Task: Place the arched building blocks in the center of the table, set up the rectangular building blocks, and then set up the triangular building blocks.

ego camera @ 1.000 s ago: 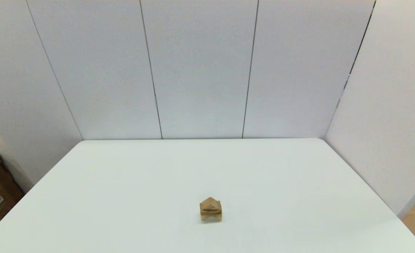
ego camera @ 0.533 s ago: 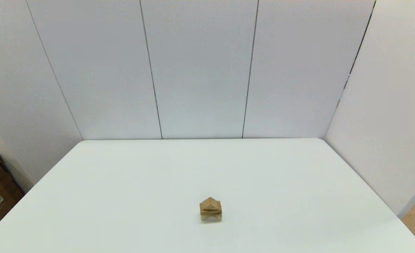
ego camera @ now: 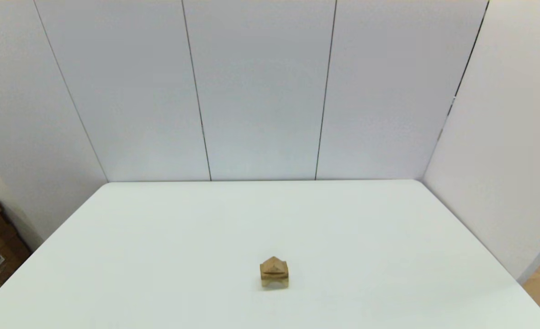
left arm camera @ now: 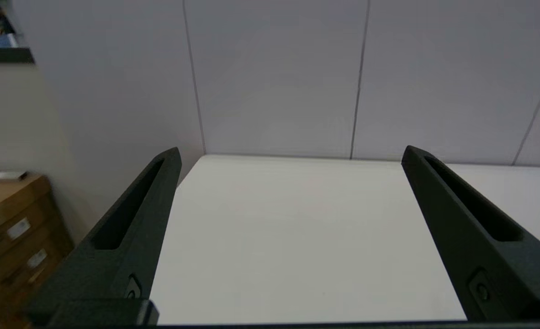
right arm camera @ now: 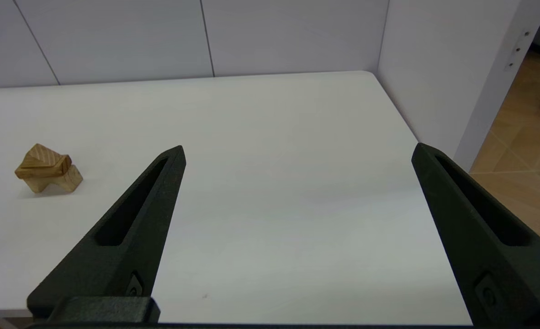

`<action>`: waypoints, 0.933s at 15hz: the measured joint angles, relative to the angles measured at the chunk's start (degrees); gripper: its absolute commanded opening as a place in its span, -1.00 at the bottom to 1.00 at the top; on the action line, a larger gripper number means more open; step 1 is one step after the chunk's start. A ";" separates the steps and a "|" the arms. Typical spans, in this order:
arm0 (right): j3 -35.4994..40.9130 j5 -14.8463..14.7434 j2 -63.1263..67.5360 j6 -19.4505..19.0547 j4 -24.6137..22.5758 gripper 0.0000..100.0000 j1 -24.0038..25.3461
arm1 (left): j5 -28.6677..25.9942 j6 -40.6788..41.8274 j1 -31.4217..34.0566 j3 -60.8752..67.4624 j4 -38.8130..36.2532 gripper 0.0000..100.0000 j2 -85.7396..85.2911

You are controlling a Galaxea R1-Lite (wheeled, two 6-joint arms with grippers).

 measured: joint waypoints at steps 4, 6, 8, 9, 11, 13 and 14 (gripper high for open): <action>0.00 0.00 0.00 0.02 0.00 1.00 -0.02 | -1.05 0.72 0.66 5.57 -0.21 1.00 -6.24; 0.00 0.00 0.00 0.02 0.00 1.00 -0.02 | -1.18 1.49 0.74 6.95 1.55 1.00 -9.19; 0.00 0.00 0.00 0.00 0.00 1.00 -0.02 | -0.99 1.45 0.77 7.30 2.10 1.00 -10.68; 0.00 0.00 0.00 0.02 0.00 1.00 -0.02 | -0.99 1.51 0.77 7.36 2.88 1.00 -11.08; 0.00 0.02 0.00 -0.02 0.00 1.00 -0.02 | -0.94 1.67 0.77 7.44 5.72 1.00 -11.53; 0.00 0.02 0.00 0.00 0.02 1.00 0.00 | -1.24 2.01 0.77 7.44 6.05 1.00 -11.61; 0.00 0.02 0.00 0.00 0.02 1.00 0.00 | -1.72 2.19 0.77 7.44 6.12 1.00 -11.63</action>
